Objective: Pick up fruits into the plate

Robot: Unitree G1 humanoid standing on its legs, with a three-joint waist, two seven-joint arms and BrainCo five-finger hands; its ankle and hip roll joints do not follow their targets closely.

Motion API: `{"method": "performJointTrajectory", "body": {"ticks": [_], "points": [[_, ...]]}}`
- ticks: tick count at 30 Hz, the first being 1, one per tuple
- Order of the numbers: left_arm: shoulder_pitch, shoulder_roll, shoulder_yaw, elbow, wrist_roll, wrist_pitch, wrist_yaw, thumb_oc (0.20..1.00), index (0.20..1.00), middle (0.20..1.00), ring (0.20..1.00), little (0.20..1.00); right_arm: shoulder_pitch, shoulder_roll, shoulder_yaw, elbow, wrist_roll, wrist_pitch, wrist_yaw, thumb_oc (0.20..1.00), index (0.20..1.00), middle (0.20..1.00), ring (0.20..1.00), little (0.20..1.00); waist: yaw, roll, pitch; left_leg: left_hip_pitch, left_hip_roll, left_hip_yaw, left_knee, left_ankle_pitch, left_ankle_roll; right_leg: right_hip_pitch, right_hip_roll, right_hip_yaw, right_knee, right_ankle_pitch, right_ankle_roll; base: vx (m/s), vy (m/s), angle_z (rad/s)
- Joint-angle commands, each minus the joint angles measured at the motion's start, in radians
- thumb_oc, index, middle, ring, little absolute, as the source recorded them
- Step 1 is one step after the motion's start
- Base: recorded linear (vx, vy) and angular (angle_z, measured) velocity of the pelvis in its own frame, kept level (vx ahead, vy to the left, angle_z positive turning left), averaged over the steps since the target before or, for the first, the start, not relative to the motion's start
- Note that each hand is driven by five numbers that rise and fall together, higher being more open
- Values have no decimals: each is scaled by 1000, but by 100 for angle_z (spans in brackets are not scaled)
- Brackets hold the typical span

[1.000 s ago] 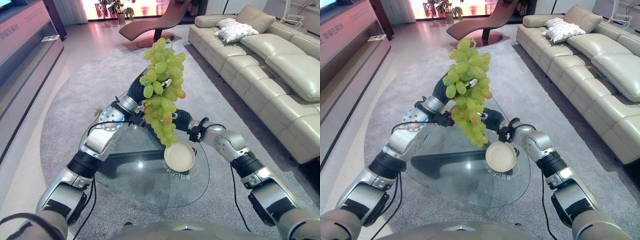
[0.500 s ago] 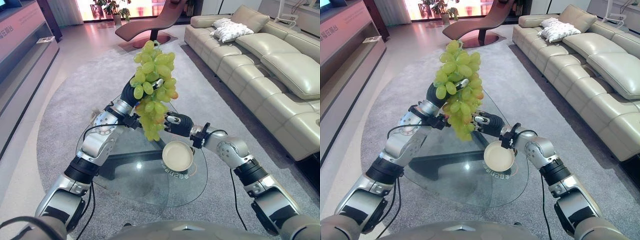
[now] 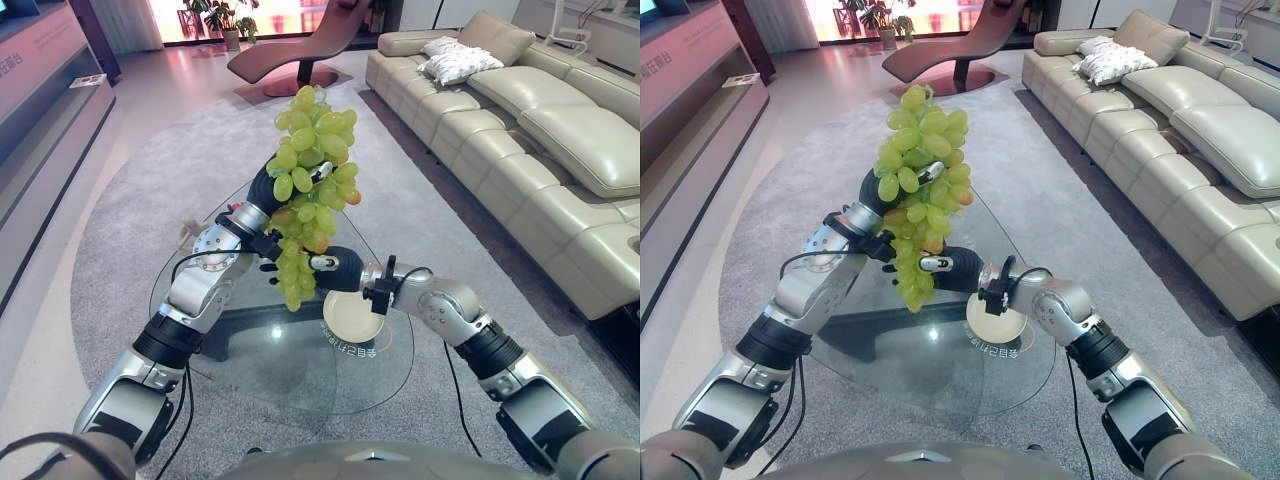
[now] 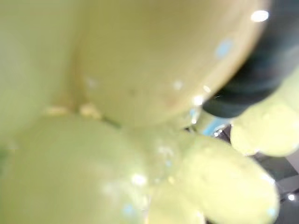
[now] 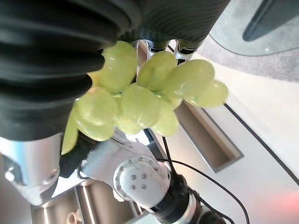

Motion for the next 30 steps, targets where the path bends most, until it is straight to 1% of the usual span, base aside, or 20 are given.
{"method": "performJointTrajectory", "body": {"ticks": [1, 5, 8, 11, 17, 21, 22, 30], "points": [[-99, -16, -50, 39, 25, -35, 11, 200, 200, 200, 200, 200, -51, 76, 3, -99, 59, -49, 29, 1000, 1000, 1000, 1000, 1000, 2, -34, -18, -23, -15, 6, 26, -72, 27, 24, -72, -85, 47, -49, 29, 0, -4, -5], [-103, -41, -71, 48, 34, -17, 29, 200, 200, 200, 200, 200, -69, 102, 19, -111, 67, -73, 4, 1000, 1000, 1000, 1000, 1000, 1, -33, -19, -23, -18, -1, 26, -74, 30, 22, -68, -72, 46, -50, 27, 0, 0, -2], [-104, -53, -77, 55, 44, -18, 41, 200, 200, 200, 200, 200, -73, 114, 23, -117, 75, -80, -9, 1000, 1000, 1000, 1000, 1000, 0, -33, -19, -25, -19, -3, 29, -75, 30, 22, -68, -69, 46, -51, 27, 3, -3, -4], [-102, -78, -87, 67, 93, -15, 59, 200, 200, 200, 200, 200, -75, 141, 28, -127, 79, -83, -42, 1000, 1000, 1000, 1000, 1000, 1, -33, -18, -27, -20, -3, 29, -76, 32, 19, -69, -68, 47, -51, 28, 0, -2, -1], [-100, -71, -86, 73, 131, -15, 80, 200, 200, 200, 200, 200, -70, 148, 32, -137, 89, -85, -71, 1000, 1000, 1000, 1000, 1000, 2, -33, -16, -27, -19, -2, 28, -75, 33, 17, -68, -69, 49, -51, 27, 0, 0, 0], [-96, -71, -82, 80, 152, -32, 96, 200, 200, 200, 200, 200, -64, 151, 24, -144, 120, -112, -115, 1000, 1000, 1000, 1000, 1000, 2, -34, -14, -26, -17, 0, 27, -74, 32, 18, -68, -70, 47, -50, 27, 0, 0, 0], [-87, -70, -75, 80, 161, -35, 106, 200, 200, 200, 200, 200, -57, 157, 10, -147, 129, -134, -146, 200, 200, 200, 200, 200, 1, -32, -13, -26, -16, 2, 28, -75, 32, 17, -67, -70, 50, -51, 27, 0, 0, 0], [-63, -71, -53, 78, 181, -44, 109, 200, 200, 200, 200, 200, -42, 155, -7, -165, 92, -133, -152, 200, 200, 200, 200, 200, 2, -31, -8, -26, -16, 4, 28, -74, 31, 18, -68, -71, 48, -51, 26, 0, 0, 0]]}}
